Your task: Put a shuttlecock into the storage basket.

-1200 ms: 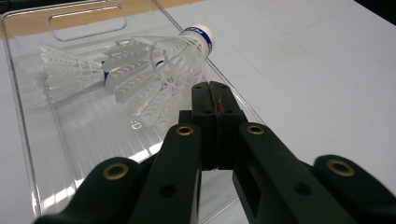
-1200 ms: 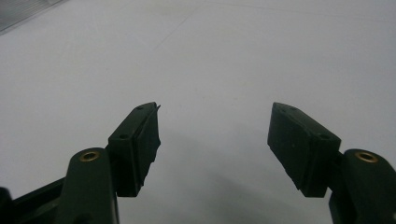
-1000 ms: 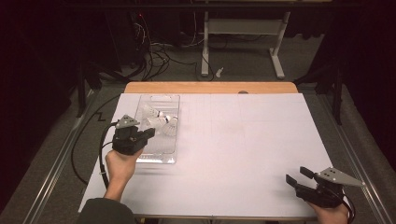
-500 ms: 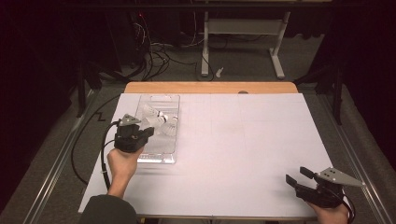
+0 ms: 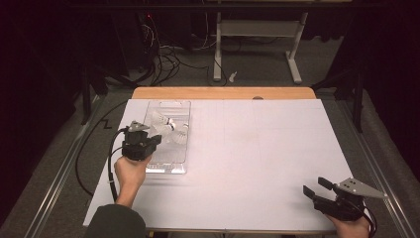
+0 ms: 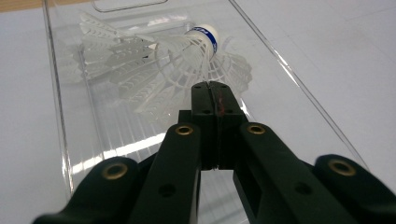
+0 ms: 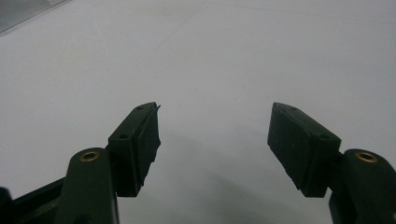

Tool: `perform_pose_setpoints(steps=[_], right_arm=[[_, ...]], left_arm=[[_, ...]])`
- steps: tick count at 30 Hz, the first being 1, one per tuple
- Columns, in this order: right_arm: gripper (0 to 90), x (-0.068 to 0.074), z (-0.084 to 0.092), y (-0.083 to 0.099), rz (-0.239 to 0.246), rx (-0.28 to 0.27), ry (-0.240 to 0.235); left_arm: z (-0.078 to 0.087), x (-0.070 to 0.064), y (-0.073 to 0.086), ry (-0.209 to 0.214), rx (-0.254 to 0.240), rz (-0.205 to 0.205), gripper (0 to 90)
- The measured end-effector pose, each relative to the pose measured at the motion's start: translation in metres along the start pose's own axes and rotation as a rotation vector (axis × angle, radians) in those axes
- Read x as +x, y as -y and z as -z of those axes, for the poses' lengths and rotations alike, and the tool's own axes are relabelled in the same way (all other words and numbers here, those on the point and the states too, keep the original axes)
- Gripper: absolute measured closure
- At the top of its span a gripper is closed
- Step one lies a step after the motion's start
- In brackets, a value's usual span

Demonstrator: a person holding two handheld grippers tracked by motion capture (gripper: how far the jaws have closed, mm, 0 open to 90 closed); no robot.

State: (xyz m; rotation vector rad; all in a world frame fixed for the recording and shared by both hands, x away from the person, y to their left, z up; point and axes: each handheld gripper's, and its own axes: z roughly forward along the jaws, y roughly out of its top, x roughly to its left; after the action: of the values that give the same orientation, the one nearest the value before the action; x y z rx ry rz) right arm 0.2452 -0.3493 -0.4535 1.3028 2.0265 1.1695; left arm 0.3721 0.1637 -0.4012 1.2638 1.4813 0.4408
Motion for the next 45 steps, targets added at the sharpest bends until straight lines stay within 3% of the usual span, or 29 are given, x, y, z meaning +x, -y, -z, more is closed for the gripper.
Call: perform_pose_setpoints(steps=[2,8,14,18,34,45], right_arm=[[34.3,0.0,0.0,0.0,0.0,0.0,0.0],[34.3,0.0,0.0,0.0,0.0,0.0,0.001],[34.3,0.0,0.0,0.0,0.0,-0.001,0.001],[34.3,0.0,0.0,0.0,-0.003,0.002,0.001],[34.3,0.0,0.0,0.0,-0.002,0.001,0.001],[34.3,0.0,0.0,0.0,-0.006,0.002,0.0]], left_arm=[[0.0,0.0,0.001,-0.001,0.001,-0.002,87.7],[0.001,-0.005,0.004,0.007,-0.004,-0.033,71.6],[0.003,-0.008,0.004,0.015,-0.014,-0.032,65.6],[0.006,-0.012,0.003,0.043,-0.029,-0.03,59.2],[0.018,-0.031,0.002,0.135,-0.053,-0.029,48.1],[0.027,-0.036,0.004,0.159,-0.066,-0.043,44.4]])
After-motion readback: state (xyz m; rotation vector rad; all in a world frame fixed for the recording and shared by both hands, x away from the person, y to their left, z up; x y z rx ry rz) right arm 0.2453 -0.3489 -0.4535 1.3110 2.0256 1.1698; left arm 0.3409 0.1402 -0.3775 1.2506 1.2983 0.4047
